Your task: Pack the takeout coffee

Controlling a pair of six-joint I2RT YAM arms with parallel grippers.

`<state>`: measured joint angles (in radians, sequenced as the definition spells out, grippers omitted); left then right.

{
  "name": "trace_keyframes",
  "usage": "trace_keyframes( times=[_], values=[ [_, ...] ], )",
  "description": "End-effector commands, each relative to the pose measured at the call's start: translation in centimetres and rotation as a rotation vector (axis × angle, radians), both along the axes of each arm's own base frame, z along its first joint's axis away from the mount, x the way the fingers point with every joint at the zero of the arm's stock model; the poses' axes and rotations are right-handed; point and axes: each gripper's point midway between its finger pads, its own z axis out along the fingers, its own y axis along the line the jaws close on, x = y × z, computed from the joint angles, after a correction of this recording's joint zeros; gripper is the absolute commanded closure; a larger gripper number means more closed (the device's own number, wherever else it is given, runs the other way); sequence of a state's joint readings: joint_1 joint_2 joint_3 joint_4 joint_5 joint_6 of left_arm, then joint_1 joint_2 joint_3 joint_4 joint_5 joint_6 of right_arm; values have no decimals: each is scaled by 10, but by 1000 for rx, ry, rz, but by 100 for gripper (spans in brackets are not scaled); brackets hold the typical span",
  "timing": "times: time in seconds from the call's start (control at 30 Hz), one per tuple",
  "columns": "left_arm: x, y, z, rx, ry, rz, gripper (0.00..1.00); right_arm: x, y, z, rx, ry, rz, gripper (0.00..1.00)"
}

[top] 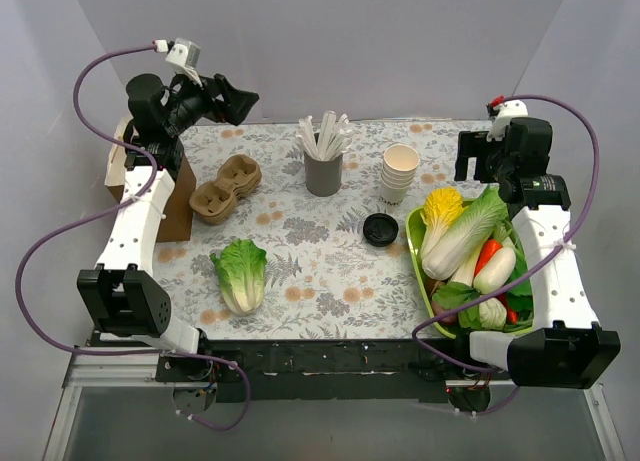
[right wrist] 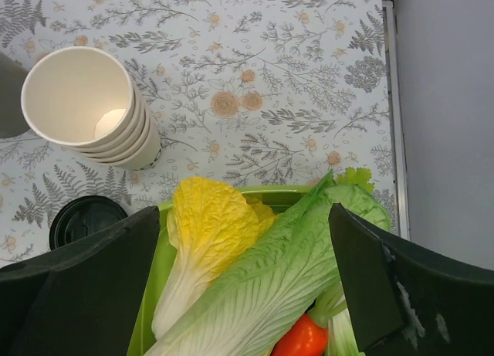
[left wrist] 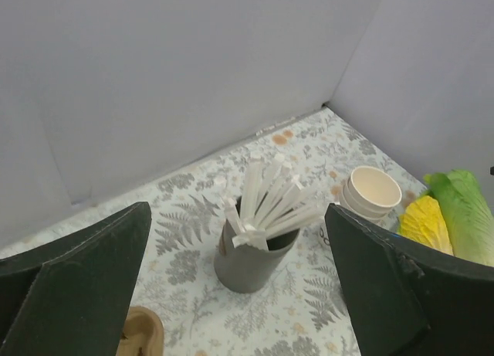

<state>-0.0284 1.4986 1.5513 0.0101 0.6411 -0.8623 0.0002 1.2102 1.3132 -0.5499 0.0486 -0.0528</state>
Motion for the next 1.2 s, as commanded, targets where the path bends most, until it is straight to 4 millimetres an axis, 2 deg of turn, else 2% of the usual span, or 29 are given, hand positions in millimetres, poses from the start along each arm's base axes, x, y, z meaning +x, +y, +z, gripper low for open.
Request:
trace_keyframes(
  times=[0.0,0.1,0.2,0.23,0.27,0.3,0.33,0.37,0.4,0.5,0.53,0.57,0.63,0.73,0.77,0.83,0.87,0.97,1.17],
  values=[
    [-8,-9,-51,-11,225,-64,2,3,18,31,-19,-75,152,3],
    [-20,-12,-67,7,300,-90,2,0,37,39,-82,-98,345,3],
    [-32,-12,-79,38,320,-94,2,2,43,38,-95,-85,403,5],
    [-35,-11,-80,46,322,-91,2,3,42,35,-93,-63,398,6],
    [-37,-12,-82,57,323,-94,2,12,39,24,-86,-14,381,7],
    [-39,-11,-87,62,342,-87,2,16,37,29,-85,-11,368,11],
    [-41,-9,-87,74,338,-79,2,15,36,20,-77,41,360,14],
    [-42,-9,-88,77,345,-75,2,23,33,8,-77,86,344,17],
    [-44,-8,-91,81,357,-68,2,26,31,8,-80,98,332,19],
    [-52,-7,-102,87,408,-61,2,31,30,-10,-76,163,340,26],
    [-54,-8,-105,94,423,-70,2,33,31,-9,-75,168,348,27],
    [-58,-10,-107,107,428,-91,2,33,34,-20,-64,213,373,29],
    [-64,-11,-112,117,445,-101,2,35,40,-19,-52,226,413,35],
    [-70,-8,-112,134,421,-87,2,38,53,-32,2,277,483,41],
    [-72,-8,-113,135,422,-87,2,43,56,-22,13,253,493,42],
    [-76,-8,-113,138,418,-88,2,47,59,-16,46,253,484,45],
    [-77,-8,-115,137,423,-89,2,49,73,-9,57,236,519,46],
    [-81,-9,-117,135,428,-97,2,59,82,-1,59,205,523,48],
    [-83,-15,-115,116,432,-142,2,81,101,-22,111,261,463,53]
  ],
)
